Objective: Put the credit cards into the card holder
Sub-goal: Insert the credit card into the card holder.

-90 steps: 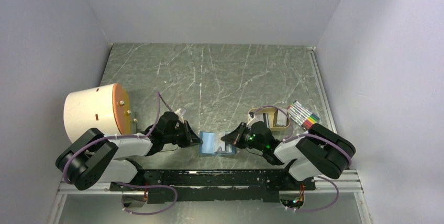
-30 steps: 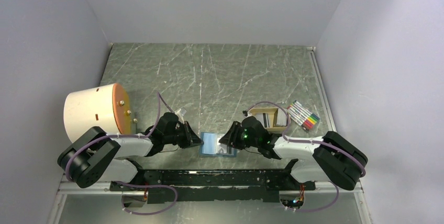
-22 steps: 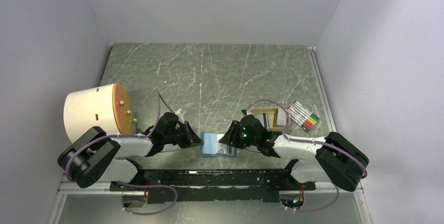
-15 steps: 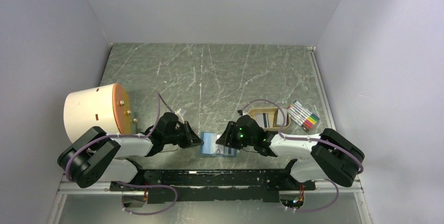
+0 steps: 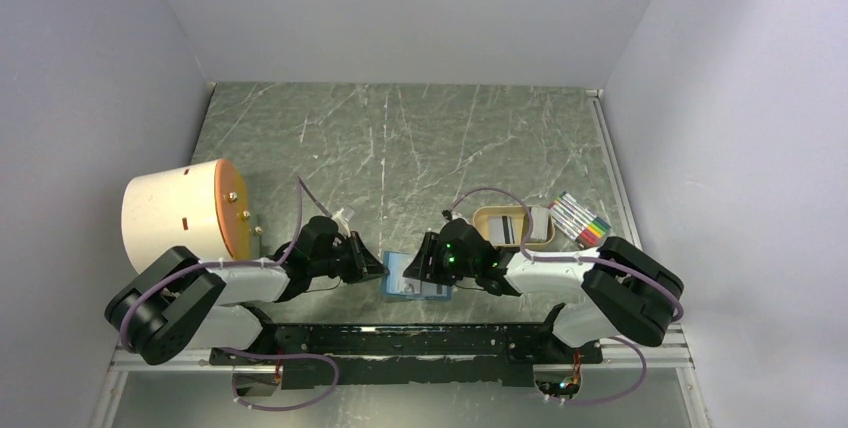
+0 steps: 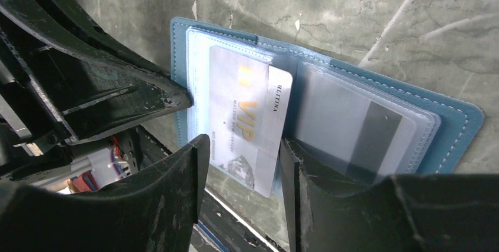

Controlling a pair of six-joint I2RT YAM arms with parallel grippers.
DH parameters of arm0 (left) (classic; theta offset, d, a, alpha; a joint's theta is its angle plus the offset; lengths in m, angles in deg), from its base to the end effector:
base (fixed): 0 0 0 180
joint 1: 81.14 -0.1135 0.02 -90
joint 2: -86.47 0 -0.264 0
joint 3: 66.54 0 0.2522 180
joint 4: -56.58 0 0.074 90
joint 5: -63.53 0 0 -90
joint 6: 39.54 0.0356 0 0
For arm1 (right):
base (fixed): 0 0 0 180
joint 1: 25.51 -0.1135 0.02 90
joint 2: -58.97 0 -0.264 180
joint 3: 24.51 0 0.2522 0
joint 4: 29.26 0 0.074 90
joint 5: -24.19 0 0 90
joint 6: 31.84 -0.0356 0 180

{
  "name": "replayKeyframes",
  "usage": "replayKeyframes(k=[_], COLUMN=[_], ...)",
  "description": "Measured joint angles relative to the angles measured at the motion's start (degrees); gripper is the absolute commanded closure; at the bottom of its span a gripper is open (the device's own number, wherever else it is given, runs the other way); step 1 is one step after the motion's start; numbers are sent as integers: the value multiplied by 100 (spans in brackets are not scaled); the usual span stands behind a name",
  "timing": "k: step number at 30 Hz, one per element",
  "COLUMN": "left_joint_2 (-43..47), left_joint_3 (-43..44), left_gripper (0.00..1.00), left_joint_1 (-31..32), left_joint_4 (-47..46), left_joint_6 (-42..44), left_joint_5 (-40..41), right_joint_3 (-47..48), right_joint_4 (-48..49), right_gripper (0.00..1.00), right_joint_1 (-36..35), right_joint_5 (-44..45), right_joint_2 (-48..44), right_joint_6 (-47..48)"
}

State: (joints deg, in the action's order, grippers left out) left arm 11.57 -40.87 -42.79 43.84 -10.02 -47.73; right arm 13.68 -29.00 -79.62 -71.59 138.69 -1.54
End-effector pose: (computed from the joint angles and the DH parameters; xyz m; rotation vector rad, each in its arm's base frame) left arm 0.1505 -0.1355 0.1136 -0.2480 2.5025 -1.2642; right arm 0.1401 0.1997 0.1339 0.0664 2.5616 1.0426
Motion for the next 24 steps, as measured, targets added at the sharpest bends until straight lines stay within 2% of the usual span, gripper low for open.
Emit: replayKeyframes(k=[24], left_joint_2=[282], left_joint_3=[-109], left_gripper=[91], left_joint_1=[-44], left_joint_4=[-87], left_joint_6=[-111], left_joint_5=[50], right_joint_3=[472], right_joint_4=[-199], right_gripper=[48], right_joint_1=[-90], right_joint_5=[-221], right_joint_2=[413], right_joint_6=[212])
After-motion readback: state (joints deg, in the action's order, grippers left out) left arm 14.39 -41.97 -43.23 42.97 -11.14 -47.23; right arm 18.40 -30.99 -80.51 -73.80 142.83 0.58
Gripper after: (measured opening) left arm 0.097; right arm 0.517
